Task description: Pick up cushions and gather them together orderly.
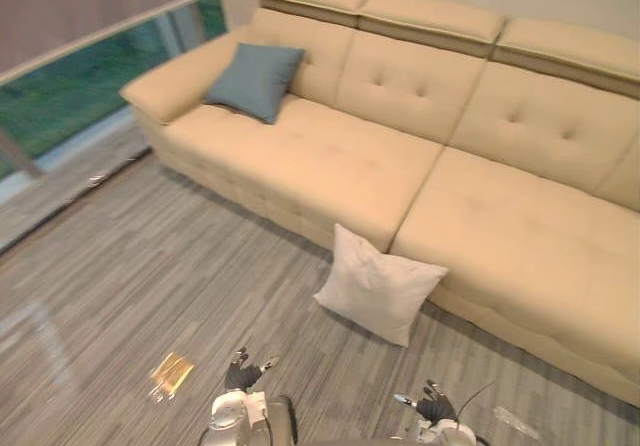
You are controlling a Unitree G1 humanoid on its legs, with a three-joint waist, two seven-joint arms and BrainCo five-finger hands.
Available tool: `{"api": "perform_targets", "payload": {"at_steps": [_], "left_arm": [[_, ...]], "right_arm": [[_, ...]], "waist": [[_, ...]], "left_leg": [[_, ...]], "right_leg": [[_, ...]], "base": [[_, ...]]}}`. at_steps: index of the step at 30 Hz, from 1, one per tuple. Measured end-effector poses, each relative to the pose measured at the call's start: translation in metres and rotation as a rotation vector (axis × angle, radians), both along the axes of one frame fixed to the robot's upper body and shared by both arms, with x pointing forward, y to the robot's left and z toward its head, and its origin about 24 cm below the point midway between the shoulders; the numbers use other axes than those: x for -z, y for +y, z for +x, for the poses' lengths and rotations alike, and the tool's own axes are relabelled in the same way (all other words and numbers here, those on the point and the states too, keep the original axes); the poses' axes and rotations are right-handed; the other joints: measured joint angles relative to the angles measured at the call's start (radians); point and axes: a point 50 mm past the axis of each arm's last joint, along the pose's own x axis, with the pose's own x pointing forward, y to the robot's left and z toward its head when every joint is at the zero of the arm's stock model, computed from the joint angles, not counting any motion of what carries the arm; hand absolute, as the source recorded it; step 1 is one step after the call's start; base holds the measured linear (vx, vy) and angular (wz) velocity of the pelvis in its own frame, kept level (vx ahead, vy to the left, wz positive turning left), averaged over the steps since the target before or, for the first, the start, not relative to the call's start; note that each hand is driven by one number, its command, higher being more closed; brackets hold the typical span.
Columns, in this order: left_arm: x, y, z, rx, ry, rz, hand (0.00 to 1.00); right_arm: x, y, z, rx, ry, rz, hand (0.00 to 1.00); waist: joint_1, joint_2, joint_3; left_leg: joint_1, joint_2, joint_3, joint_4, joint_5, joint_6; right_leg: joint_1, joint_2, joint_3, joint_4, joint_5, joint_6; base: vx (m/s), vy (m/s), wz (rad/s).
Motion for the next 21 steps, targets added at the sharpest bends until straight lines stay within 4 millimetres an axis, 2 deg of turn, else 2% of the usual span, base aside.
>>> {"api": "perform_targets", "payload": {"at_steps": [1, 2, 5, 6, 8, 10, 12, 13, 14, 15, 16, 18, 19, 20, 21], "left_arm": [[0.0, -0.001, 0.001, 0.0, 0.004, -0.002, 0.0], [0.002, -0.001, -0.001, -0.001, 0.016, -0.004, 0.0], [0.006, -0.005, -0.005, 0.011, 0.044, -0.014, 0.0], [0.006, -0.006, -0.005, 0.013, 0.047, -0.015, 0.0], [0.008, -0.01, -0.006, 0.051, 0.063, -0.015, 0.0], [0.01, -0.012, -0.007, 0.066, 0.08, -0.018, 0.0], [0.01, -0.012, -0.008, 0.089, 0.087, -0.01, 0.0], [0.011, -0.017, -0.006, 0.091, 0.088, -0.025, 0.0], [0.011, -0.023, -0.008, 0.091, 0.089, -0.042, 0.0], [0.011, -0.026, -0.007, 0.091, 0.088, -0.048, 0.0], [0.01, -0.027, -0.005, 0.091, 0.079, -0.052, 0.0], [0.008, -0.027, -0.001, 0.09, 0.059, -0.054, 0.0], [0.006, -0.026, 0.001, 0.088, 0.046, -0.052, 0.0], [0.004, -0.025, 0.003, 0.085, 0.03, -0.048, 0.0], [0.003, -0.025, 0.003, 0.084, 0.022, -0.046, 0.0]], "right_arm": [[-0.002, -0.001, 0.004, -0.004, -0.017, -0.004, 0.0], [-0.004, -0.002, 0.009, -0.004, -0.035, -0.009, 0.0], [-0.008, -0.003, 0.018, -0.009, -0.071, -0.017, 0.0], [-0.008, -0.004, 0.019, -0.009, -0.074, -0.018, 0.0], [-0.01, -0.007, 0.023, -0.004, -0.088, -0.028, 0.0], [-0.012, -0.012, 0.027, -0.008, -0.099, -0.043, 0.0], [-0.011, -0.015, 0.025, -0.009, -0.089, -0.049, 0.0], [-0.013, -0.021, 0.028, -0.004, -0.098, -0.066, 0.0], [-0.012, -0.026, 0.026, 0.011, -0.092, -0.074, 0.0], [-0.012, -0.028, 0.026, 0.021, -0.092, -0.076, 0.0], [-0.013, -0.029, 0.027, 0.027, -0.093, -0.079, 0.0], [-0.011, -0.029, 0.023, 0.026, -0.081, -0.078, 0.0], [-0.011, -0.029, 0.021, 0.024, -0.076, -0.078, 0.0], [-0.01, -0.027, 0.02, 0.019, -0.072, -0.075, 0.0], [-0.01, -0.025, 0.02, 0.014, -0.072, -0.072, 0.0]], "waist": [[0.006, 0.006, 0.005], [0.006, 0.012, 0.008], [0.0, 0.031, 0.015], [-0.003, 0.033, 0.015], [-0.012, 0.041, 0.017], [-0.023, 0.054, 0.028], [-0.033, 0.047, 0.032], [-0.042, 0.08, 0.047], [-0.04, 0.097, 0.039], [-0.04, 0.101, 0.039], [-0.047, 0.107, 0.048], [-0.052, 0.101, 0.061], [-0.049, 0.095, 0.068], [-0.04, 0.094, 0.07], [-0.04, 0.09, 0.069]], "left_leg": [[0.06, 0.003, 0.039, -0.039, -0.018, 0.002], [0.11, 0.006, 0.065, -0.072, -0.028, 0.0], [0.225, 0.014, 0.126, -0.17, -0.038, -0.008], [0.237, 0.016, 0.134, -0.181, -0.038, -0.01], [0.287, 0.021, 0.17, -0.235, -0.032, -0.026], [0.324, 0.022, 0.181, -0.255, -0.029, -0.031], [0.359, 0.008, 0.176, -0.254, -0.035, -0.05], [0.392, 0.032, 0.164, -0.254, -0.045, -0.07], [0.39, 0.046, 0.164, -0.242, -0.032, -0.088], [0.382, 0.051, 0.162, -0.221, -0.028, -0.096], [0.341, 0.073, 0.15, -0.12, -0.028, -0.097], [0.242, 0.144, 0.099, 0.161, 0.001, -0.102], [0.196, 0.182, 0.078, 0.296, 0.009, -0.098], [0.147, 0.228, 0.06, 0.443, -0.008, -0.109], [0.116, 0.235, 0.052, 0.476, -0.017, -0.108]], "right_leg": [[-0.041, -0.006, -0.046, 0.098, 0.011, 0.033], [-0.086, -0.017, -0.115, 0.179, 0.006, 0.043], [-0.198, -0.058, -0.362, 0.252, -0.027, 0.005], [-0.211, -0.059, -0.386, 0.245, -0.027, 0.005], [-0.301, -0.059, -0.514, 0.156, -0.013, -0.013], [-0.336, -0.055, -0.559, 0.08, 0.03, -0.048], [-0.322, -0.045, -0.549, -0.044, 0.189, -0.089], [-0.298, -0.027, -0.557, -0.014, 0.175, -0.116], [-0.297, -0.018, -0.557, -0.015, 0.149, -0.12], [-0.296, -0.017, -0.557, -0.014, 0.133, -0.125], [-0.279, -0.011, -0.564, -0.023, 0.12, -0.133], [-0.204, 0.008, -0.575, -0.068, 0.105, -0.142], [-0.159, 0.024, -0.574, -0.09, 0.1, -0.148], [-0.1, 0.041, -0.569, -0.114, 0.089, -0.161], [-0.074, 0.046, -0.559, -0.124, 0.081, -0.162]], "base": [[0.32, 0.265, -1.18], [0.22, 0.205, -1.08], [0.16, 0.146, -0.77], [0.18, 0.07, -0.48], [0.26, 0.003, -0.29], [0.32, -0.093, -0.08], [0.32, -0.127, 0.01], [0.31, -0.161, -0.12], [0.31, -0.173, -0.14], [0.3, -0.223, -0.02], [0.27, -0.229, 0.15], [0.21, -0.218, 0.17], [0.18, -0.155, -0.17], [0.19, -0.143, -0.34], [0.15, -0.09, -0.44]]}}
